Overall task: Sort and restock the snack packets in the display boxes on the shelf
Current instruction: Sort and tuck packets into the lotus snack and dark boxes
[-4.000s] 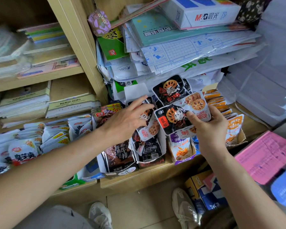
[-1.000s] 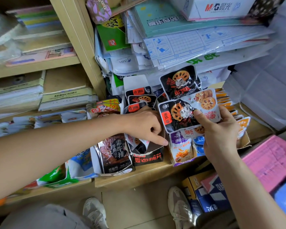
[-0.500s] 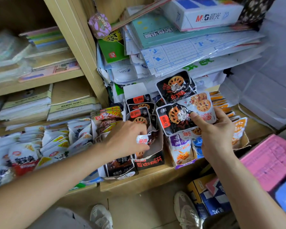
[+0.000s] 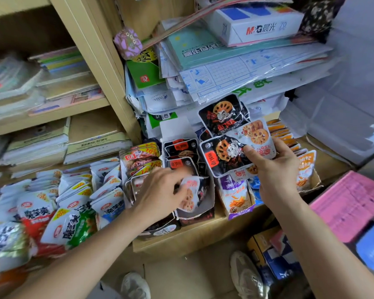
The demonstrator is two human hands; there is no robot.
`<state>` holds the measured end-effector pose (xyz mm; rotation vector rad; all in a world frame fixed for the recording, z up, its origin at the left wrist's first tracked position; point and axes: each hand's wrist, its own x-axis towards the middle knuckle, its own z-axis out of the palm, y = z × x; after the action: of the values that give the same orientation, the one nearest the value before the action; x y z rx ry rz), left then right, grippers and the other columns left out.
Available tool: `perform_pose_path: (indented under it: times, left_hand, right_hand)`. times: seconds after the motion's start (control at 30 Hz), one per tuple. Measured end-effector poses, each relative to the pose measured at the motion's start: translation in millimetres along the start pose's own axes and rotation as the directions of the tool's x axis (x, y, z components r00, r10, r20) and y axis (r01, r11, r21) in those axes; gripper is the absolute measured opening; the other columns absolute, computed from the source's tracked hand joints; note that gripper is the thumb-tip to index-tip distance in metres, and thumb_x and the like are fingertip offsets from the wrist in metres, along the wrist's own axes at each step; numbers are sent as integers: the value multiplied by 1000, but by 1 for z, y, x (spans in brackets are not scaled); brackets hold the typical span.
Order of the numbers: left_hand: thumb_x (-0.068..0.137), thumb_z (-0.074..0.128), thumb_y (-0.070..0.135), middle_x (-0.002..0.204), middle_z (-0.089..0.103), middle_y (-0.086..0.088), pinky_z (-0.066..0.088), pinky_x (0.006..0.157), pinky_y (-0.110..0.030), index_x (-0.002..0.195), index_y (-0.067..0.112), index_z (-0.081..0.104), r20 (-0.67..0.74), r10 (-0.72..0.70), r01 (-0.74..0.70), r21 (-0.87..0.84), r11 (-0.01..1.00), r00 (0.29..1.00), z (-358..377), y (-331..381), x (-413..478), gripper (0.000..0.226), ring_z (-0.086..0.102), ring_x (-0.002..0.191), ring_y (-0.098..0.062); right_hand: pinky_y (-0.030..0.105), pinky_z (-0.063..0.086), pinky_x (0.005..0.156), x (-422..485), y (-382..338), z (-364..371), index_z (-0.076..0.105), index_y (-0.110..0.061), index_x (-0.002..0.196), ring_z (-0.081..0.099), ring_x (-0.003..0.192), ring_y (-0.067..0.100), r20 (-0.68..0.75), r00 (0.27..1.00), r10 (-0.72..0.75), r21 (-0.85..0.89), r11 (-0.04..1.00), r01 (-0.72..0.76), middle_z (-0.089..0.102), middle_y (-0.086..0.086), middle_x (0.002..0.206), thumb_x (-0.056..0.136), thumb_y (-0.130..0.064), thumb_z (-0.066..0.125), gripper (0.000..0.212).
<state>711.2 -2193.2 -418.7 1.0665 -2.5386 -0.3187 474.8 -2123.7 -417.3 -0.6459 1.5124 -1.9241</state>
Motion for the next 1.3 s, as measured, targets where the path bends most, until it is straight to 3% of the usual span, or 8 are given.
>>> perform_pose_path:
  times: [0.17, 0.3, 0.5, 0.6, 0.83, 1.0, 1.13, 1.3]
  left_hand:
    - [92, 61, -2, 91, 57, 5, 33, 65, -5, 115, 14, 75, -257, 68, -90, -74, 993, 964, 2, -7, 8, 31, 45, 69, 1]
    - [93, 71, 14, 95, 61, 9, 37, 77, -16, 113, 23, 76, -127, 219, -217, 30, 976, 967, 27, -15, -1, 23, 45, 81, 0]
    - [79, 76, 54, 97, 66, 21, 32, 91, -33, 111, 33, 74, -148, 75, -70, 39, 997, 986, 25, -15, -2, 38, 49, 98, -3]
    - [74, 78, 60, 94, 60, 24, 24, 91, -34, 110, 37, 72, -108, -18, 23, 51, 998, 994, 17, -21, -1, 43, 37, 99, 3]
    - [82, 71, 59, 110, 71, 14, 27, 94, -41, 119, 32, 68, -21, -40, 45, 273, 961, 999, 21, -14, 10, 46, 60, 106, -14]
    - [72, 86, 38, 87, 68, 21, 22, 83, -36, 98, 32, 77, -116, 25, -13, 107, 994, 993, 12, -5, 6, 28, 51, 99, -13]
    - [84, 81, 18, 88, 67, 20, 49, 78, -23, 96, 27, 81, 98, 97, -61, -317, 947, 991, 2, -7, -12, 15, 65, 87, -4]
    - [87, 78, 18, 90, 71, 21, 53, 75, -20, 96, 25, 81, 169, 99, -28, -382, 924, 981, -3, -12, -17, 12, 69, 87, -4]
  right_hand:
    - [37, 61, 77, 0, -2, 2, 72, -16, 104, 75, 92, 18, 2, 1000, 11, 16, 1000, -11, 78, 0, 101, 82, -6, 81, 26]
    - [34, 61, 75, -2, -3, 1, 72, -18, 104, 75, 92, 17, 22, 1000, 7, 31, 999, -7, 78, -3, 100, 82, -4, 80, 27]
    - [35, 62, 75, -1, -3, 2, 71, -17, 107, 75, 93, 17, 24, 1000, 3, 35, 999, -4, 78, -2, 103, 83, -4, 79, 29]
    - [36, 61, 77, -1, -2, 3, 70, -15, 109, 75, 94, 17, 29, 1000, -6, 22, 1000, 5, 78, -1, 104, 82, -3, 80, 30]
    - [46, 62, 84, -1, 0, 7, 69, -12, 112, 75, 97, 20, 19, 1000, 8, 23, 1000, -8, 77, 1, 107, 83, -4, 80, 33]
    - [44, 62, 85, 0, -1, 6, 67, -6, 119, 74, 98, 21, 21, 1000, 13, 47, 999, -14, 76, 4, 110, 83, -2, 79, 38]
    - [46, 61, 86, 0, 0, 7, 67, -8, 118, 74, 99, 20, 15, 1000, 17, 27, 999, -17, 76, 2, 110, 82, -4, 80, 38]
    - [45, 62, 85, 1, 0, 9, 67, -8, 120, 74, 99, 19, 5, 1000, 30, 28, 999, -30, 76, 2, 111, 83, -5, 80, 39]
